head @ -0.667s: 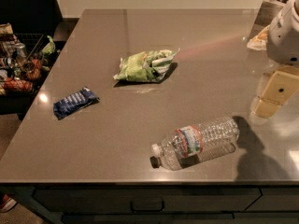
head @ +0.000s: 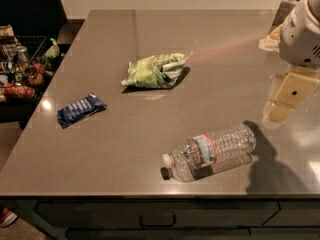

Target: Move green jalapeno chip bag near water bottle

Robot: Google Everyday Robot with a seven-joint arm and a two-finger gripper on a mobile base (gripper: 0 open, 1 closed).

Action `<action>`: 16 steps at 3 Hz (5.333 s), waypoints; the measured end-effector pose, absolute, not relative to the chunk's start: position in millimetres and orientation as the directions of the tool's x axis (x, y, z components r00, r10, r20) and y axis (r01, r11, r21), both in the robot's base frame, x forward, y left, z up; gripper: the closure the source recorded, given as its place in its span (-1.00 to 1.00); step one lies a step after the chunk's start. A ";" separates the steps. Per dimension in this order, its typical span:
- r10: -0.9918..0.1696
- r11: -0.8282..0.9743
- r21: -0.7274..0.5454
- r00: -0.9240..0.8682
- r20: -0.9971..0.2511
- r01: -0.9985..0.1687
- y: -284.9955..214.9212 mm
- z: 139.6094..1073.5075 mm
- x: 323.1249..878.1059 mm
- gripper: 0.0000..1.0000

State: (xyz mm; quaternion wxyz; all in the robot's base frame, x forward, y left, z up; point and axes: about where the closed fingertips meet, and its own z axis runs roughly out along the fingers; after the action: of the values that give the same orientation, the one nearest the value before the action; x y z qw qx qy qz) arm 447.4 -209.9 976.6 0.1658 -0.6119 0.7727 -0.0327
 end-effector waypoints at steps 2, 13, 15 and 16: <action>-0.941 0.228 -0.219 -0.156 -0.302 -0.949 -174.5 958.0 500.9 -1.00; -0.908 0.058 -0.152 0.011 -0.418 -0.987 -97.3 931.9 578.5 1.00; -0.893 -0.131 -0.113 0.167 -0.418 -0.985 -127.8 926.8 533.0 1.00; -0.894 -0.160 -0.100 0.187 -0.407 -0.982 -137.0 913.3 529.1 0.94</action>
Offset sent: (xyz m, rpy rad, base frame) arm 0.0917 0.0594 -0.0315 0.1639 0.0372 0.0661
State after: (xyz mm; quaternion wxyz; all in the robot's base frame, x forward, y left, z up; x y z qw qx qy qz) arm 529.1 -137.0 913.3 0.1726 -0.7507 0.6248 0.1272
